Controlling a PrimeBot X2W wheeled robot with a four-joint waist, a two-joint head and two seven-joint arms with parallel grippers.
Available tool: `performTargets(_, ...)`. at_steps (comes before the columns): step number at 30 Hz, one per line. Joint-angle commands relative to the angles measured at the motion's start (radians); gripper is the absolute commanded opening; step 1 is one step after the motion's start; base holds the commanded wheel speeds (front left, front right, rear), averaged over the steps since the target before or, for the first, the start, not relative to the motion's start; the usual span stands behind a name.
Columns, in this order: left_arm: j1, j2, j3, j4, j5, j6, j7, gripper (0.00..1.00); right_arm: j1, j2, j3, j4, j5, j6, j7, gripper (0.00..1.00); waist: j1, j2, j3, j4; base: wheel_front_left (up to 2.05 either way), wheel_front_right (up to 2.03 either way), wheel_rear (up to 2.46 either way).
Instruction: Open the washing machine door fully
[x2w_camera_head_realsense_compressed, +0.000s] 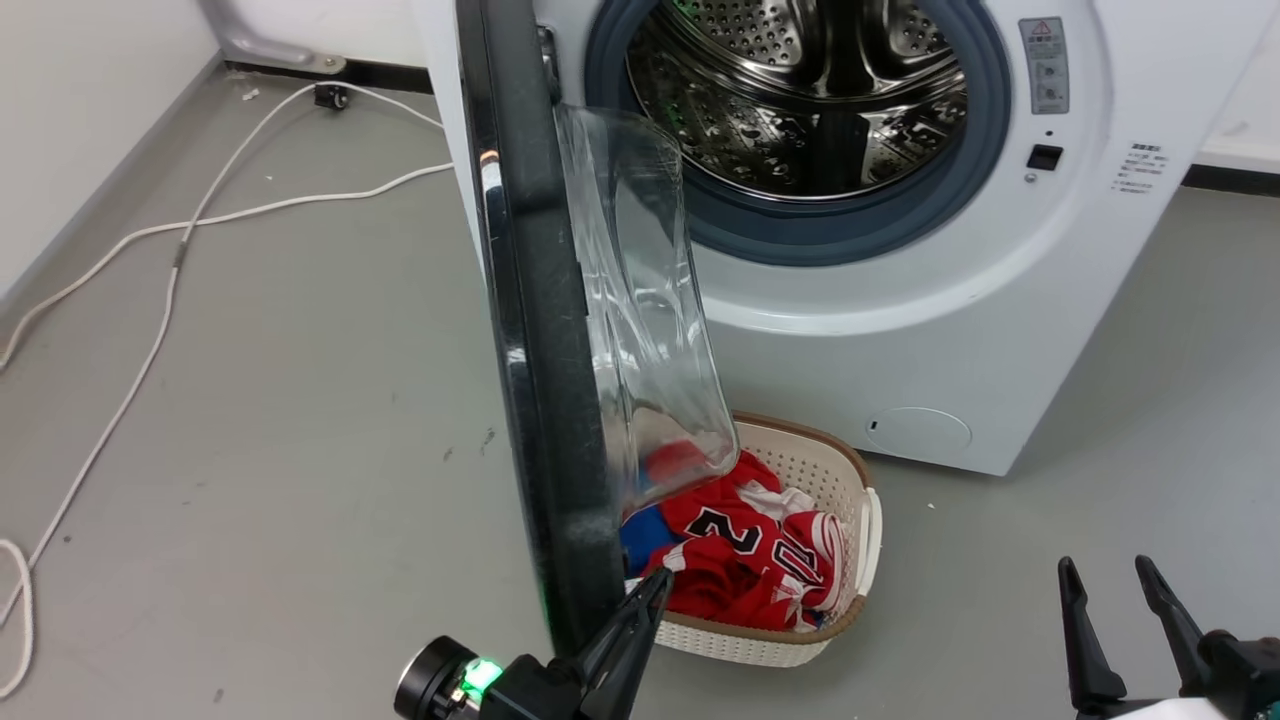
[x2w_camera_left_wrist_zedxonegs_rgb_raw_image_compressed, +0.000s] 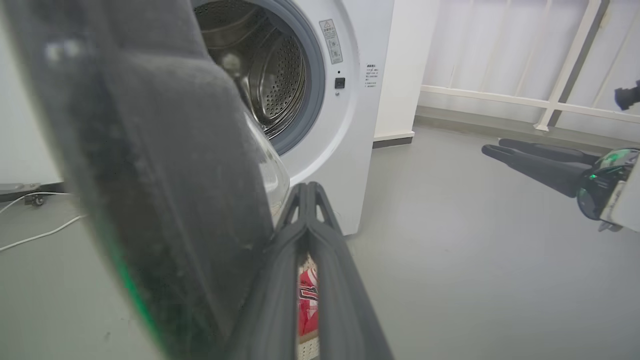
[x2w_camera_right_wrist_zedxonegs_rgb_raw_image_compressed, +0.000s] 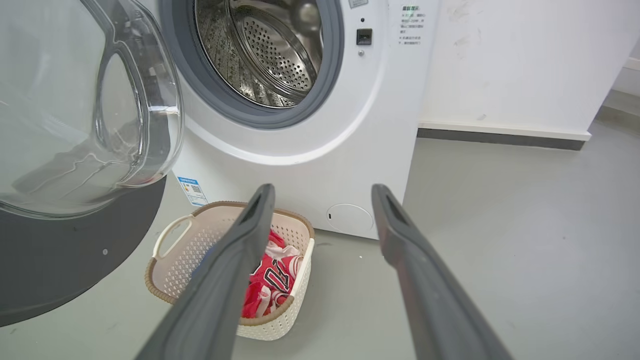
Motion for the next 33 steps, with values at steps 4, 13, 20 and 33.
performTargets(4, 0.006, 0.010, 0.044, -0.009, 0.005, 0.017, -0.003, 0.00, 0.029, -0.011, 0.002, -0.017, 0.014, 0.000, -0.002, 1.00, 0.0000, 0.0000, -0.002, 0.038, 0.00, 0.00, 0.00)
performTargets(13, 0.029, 0.008, 0.113, -0.029, 0.002, 0.031, -0.002, 0.00, 0.071, -0.027, 0.000, -0.051, 0.032, 0.000, -0.002, 1.00, 0.0000, 0.0000, 0.005, 0.099, 0.00, 0.00, 0.00)
performTargets(20, 0.035, 0.008, 0.192, -0.048, -0.010, 0.045, -0.002, 0.00, 0.093, -0.040, 0.002, -0.072, 0.044, 0.000, -0.002, 1.00, 0.0000, 0.0000, 0.022, 0.134, 0.00, 0.00, 0.00)
performTargets(33, 0.002, 0.008, 0.371, -0.057, -0.026, 0.064, -0.002, 0.00, 0.088, -0.070, 0.000, -0.099, 0.056, -0.001, -0.002, 1.00, 0.0000, 0.0000, 0.079, 0.174, 0.00, 0.00, 0.00)
